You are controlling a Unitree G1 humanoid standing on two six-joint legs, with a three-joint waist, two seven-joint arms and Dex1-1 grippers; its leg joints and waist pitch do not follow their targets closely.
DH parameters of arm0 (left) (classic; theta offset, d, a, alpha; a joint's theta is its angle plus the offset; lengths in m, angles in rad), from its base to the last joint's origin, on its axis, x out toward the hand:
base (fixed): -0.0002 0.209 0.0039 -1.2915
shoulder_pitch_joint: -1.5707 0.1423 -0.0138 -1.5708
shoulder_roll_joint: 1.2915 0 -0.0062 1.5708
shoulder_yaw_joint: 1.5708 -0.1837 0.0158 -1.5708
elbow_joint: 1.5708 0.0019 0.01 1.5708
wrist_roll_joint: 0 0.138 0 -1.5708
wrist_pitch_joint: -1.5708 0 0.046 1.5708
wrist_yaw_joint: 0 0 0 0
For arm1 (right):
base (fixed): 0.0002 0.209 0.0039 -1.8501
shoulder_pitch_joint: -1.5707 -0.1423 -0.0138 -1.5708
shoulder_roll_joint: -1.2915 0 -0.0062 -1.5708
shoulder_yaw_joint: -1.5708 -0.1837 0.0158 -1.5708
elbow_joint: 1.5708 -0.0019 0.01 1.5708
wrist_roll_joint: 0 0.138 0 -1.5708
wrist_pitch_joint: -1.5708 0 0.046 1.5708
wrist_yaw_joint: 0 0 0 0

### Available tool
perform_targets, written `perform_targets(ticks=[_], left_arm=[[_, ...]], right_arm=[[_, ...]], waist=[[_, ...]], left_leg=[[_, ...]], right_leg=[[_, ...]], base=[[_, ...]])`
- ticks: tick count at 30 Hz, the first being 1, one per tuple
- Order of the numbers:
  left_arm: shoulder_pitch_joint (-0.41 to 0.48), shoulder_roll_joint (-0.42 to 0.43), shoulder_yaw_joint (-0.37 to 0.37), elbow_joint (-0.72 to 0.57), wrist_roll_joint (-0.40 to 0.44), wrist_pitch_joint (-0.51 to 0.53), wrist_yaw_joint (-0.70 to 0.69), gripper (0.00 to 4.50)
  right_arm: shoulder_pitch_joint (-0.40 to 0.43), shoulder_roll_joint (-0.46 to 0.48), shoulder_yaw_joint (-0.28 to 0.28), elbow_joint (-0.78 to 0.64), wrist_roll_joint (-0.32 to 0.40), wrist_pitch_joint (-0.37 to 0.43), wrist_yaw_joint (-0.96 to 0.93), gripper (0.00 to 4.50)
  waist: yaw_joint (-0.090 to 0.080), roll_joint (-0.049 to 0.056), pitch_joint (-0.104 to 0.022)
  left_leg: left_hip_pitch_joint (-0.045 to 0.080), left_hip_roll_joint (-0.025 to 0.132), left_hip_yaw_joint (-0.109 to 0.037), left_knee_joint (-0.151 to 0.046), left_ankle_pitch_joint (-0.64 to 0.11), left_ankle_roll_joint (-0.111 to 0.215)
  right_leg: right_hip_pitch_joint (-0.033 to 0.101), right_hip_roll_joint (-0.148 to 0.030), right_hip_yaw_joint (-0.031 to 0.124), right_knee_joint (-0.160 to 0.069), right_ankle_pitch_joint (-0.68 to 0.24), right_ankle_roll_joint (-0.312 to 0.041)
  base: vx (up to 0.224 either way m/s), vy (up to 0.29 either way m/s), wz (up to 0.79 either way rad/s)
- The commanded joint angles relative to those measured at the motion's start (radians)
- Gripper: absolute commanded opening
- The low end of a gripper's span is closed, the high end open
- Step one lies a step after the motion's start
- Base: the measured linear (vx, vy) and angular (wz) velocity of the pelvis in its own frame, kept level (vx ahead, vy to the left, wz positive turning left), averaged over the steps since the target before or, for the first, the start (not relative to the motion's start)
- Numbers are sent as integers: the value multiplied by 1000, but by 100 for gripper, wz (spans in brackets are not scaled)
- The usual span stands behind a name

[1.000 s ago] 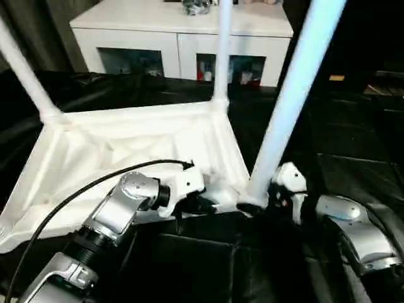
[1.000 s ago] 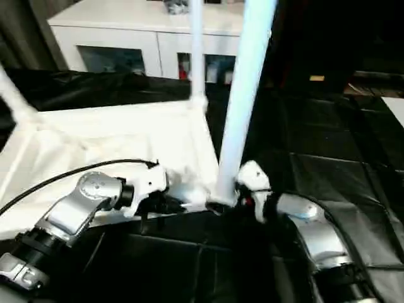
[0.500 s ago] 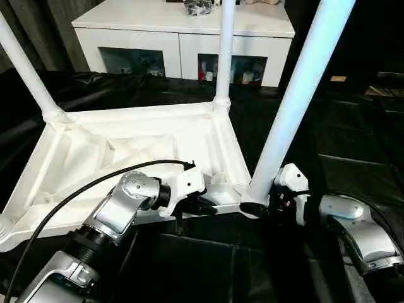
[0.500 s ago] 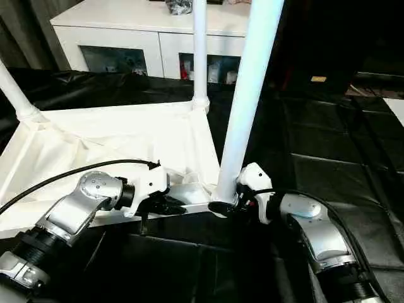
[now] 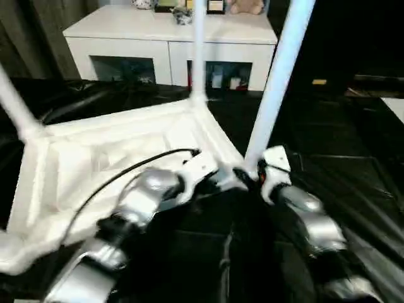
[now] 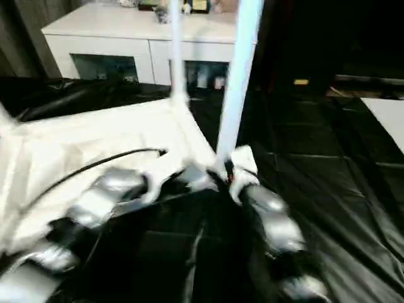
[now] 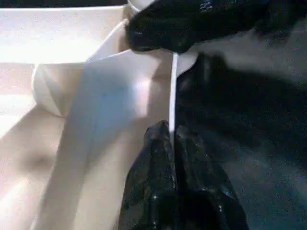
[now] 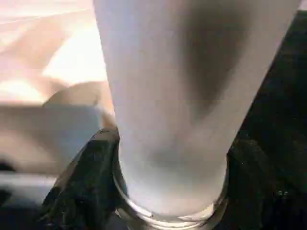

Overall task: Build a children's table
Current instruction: Rotate leg to tighten

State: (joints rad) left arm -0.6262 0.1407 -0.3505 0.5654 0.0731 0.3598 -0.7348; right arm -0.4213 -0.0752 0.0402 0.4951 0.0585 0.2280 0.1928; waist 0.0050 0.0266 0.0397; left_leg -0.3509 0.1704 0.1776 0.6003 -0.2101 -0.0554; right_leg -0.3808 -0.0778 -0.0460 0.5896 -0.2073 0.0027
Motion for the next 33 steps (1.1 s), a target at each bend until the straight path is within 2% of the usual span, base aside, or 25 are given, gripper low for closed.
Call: perform_targets(ticks=[1, 2, 4, 5, 7, 8, 10, 11, 12, 13, 14, 15, 16, 18, 19, 20, 21, 22, 23, 24, 26, 28, 30, 32, 33], left_arm=[[-21, -51, 18, 87, 8, 10, 158, 0], [-42, -83, 45, 120, 8, -6, 207, 0], [-53, -99, 54, 132, 14, -19, 222, 0], [-56, -103, 57, 133, 14, -22, 222, 0], [-56, -97, 49, 129, 19, -30, 211, 0], [-54, -90, 42, 125, 23, -39, 197, 0], [-46, -77, 33, 111, 28, -50, 174, 0], [-32, -58, 22, 91, 30, -54, 143, 0], [-24, -46, 16, 76, 31, -59, 127, 0], [-13, -29, 11, 56, 34, -65, 99, 0], [-13, -29, 11, 56, 34, -65, 99, 0], [0, -10, 5, 30, 34, -67, 64, 0], [0, -10, 5, 30, 34, -67, 64, 0], [37, 50, -16, -45, 25, -67, -36, 0], [39, 54, -17, -49, 24, -67, -42, 0], [40, 55, -18, -51, 23, -67, -45, 0], [63, 94, -38, -92, 2, -97, -140, 0], [77, 120, -52, -117, -15, -108, -202, 0], [90, 145, -69, -139, -31, -140, -267, 0], [105, 167, -85, -160, -51, -184, -336, 0], [126, 195, -99, -190, -85, -199, -427, 0], [129, 200, -96, -190, -91, -190, -442, 0], [129, 202, -89, -189, -94, -196, -446, 0], [129, 207, -87, -192, -98, -195, -452, 0], [129, 207, -86, -192, -98, -195, -452, 0]], right_arm=[[-13, 54, 12, 58, -28, 12, -126, 272], [-34, 96, 20, 70, -21, 18, -116, 272], [-45, 112, 41, 75, -37, 13, -97, 272], [-46, 113, 45, 75, -41, 0, -90, 307], [-37, 113, 36, 57, -25, -23, -76, 307], [-30, 108, 28, 40, -10, -48, -58, 346], [-21, 89, 22, 15, -6, -64, -44, 348], [-10, 60, 10, -16, -2, -71, -29, 352], [-5, 43, 2, -31, -1, -70, -23, 377], [2, 4, -1, -55, -3, -72, 5, 377], [2, 4, -1, -55, -3, -72, 5, 388], [12, -42, 6, -84, -7, -71, 60, 392], [12, -42, 6, -84, -7, -71, 60, 392], [56, -158, 28, -167, 31, -72, 257, 392], [58, -165, 29, -172, 34, -73, 270, 392], [60, -168, 30, -174, 35, -73, 275, 392], [92, -233, 48, -222, 65, -78, 410, 392], [114, -272, 62, -248, 82, -81, 490, 392], [135, -307, 76, -271, 100, -78, 563, 392], [151, -338, 92, -287, 111, -71, 622, 392], [167, -392, 124, -282, 97, -75, 690, 392], [168, -401, 127, -281, 98, -69, 703, 392], [166, -402, 119, -288, 117, -60, 716, 392], [161, -397, 110, -296, 137, -47, 727, 392], [161, -397, 110, -297, 137, -47, 728, 392]], waist=[[-9, -4, -36], [-8, -7, -35], [-6, -7, -37], [-3, -5, -38], [-2, -9, -39], [0, -6, -43], [1, -6, -44], [3, -5, -46], [-2, -6, -45], [-3, -6, -47], [-3, -8, -50], [-1, -11, -53], [2, -10, -54], [11, -9, -58], [13, -9, -60], [14, -8, -64], [14, -7, -67], [17, -10, -69], [21, -7, -69], [21, -4, -65], [27, -7, -64], [33, -5, -55], [39, -5, -50], [35, -9, -48], [33, -9, -48]], left_leg=[[23, 45, -38, -95, -453, -45], [24, 42, -34, -93, -450, -30], [16, 45, -35, -99, -428, -13], [10, 47, -35, -102, -406, -7], [6, 47, -31, -103, -386, 4], [2, 47, -29, -101, -349, 17], [-1, 48, -26, -101, -326, 26], [-1, 51, -26, -101, -321, 33], [-11, 49, -28, -103, -314, 37], [-13, 50, -29, -103, -303, 38], [-11, 52, -26, -100, -284, 47], [-8, 51, -21, -93, -261, 60], [-8, 52, -21, -91, -244, 68], [-15, 52, -16, -80, -163, 111], [-16, 53, -16, -78, -141, 125], [-18, 53, -14, -72, -79, 147], [-20, 50, -13, -66, -46, 165], [-22, 50, -13, -63, -34, 180], [-24, 54, -14, -61, -16, 209], [-21, 58, -11, -61, -23, 217], [-16, 61, -12, -63, -46, 208], [-9, 64, -7, -70, -107, 176], [-1, 66, -5, -78, -182, 115], [-5, 65, -5, -84, -219, 79], [-5, 65, -5, -84, -226, 74]], right_leg=[[4, -64, 28, -106, -518, -131], [2, -65, 30, -109, -513, -132], [11, -66, 29, -107, -464, -139], [15, -66, 32, -103, -421, -144], [17, -68, 35, -98, -380, -159], [21, -72, 37, -95, -342, -170], [23, -71, 37, -92, -309, -178], [24, -71, 37, -88, -287, -186], [31, -70, 35, -85, -274, -183], [34, -72, 34, -83, -265, -184], [32, -70, 34, -80, -235, -190], [27, -70, 36, -80, -207, -206], [30, -72, 36, -78, -190, -215], [35, -73, 37, -66, -84, -241], [37, -73, 36, -61, -50, -249], [38, -72, 35, -51, 32, -270], [41, -70, 33, -45, 86, -291], [44, -71, 32, -42, 114, -296], [44, -73, 32, -36, 154, -306], [38, -73, 31, -38, 147, -315], [37, -71, 28, -40, 93, -320], [28, -68, 30, -50, -1, -315], [24, -66, 31, -60, -115, -294], [26, -68, 32, -62, -175, -265], [26, -69, 32, -62, -186, -260]], base=[[0, 0, 0], [0, 0, 0], [0, 0, 0], [0, 0, 0], [0, 0, 0], [0, 0, 0], [0, 0, 0], [0, 0, 0], [0, 0, 0], [0, 0, 0], [0, 0, 0], [0, 0, 0], [0, 0, 0], [56, -25, 3], [62, -28, 2], [54, -26, -1], [54, -26, -1], [0, 0, 0], [0, 0, 0], [0, 0, 0], [0, 0, 0], [0, 0, 0], [0, 0, 0], [0, 0, 0], [0, 0, 0]])
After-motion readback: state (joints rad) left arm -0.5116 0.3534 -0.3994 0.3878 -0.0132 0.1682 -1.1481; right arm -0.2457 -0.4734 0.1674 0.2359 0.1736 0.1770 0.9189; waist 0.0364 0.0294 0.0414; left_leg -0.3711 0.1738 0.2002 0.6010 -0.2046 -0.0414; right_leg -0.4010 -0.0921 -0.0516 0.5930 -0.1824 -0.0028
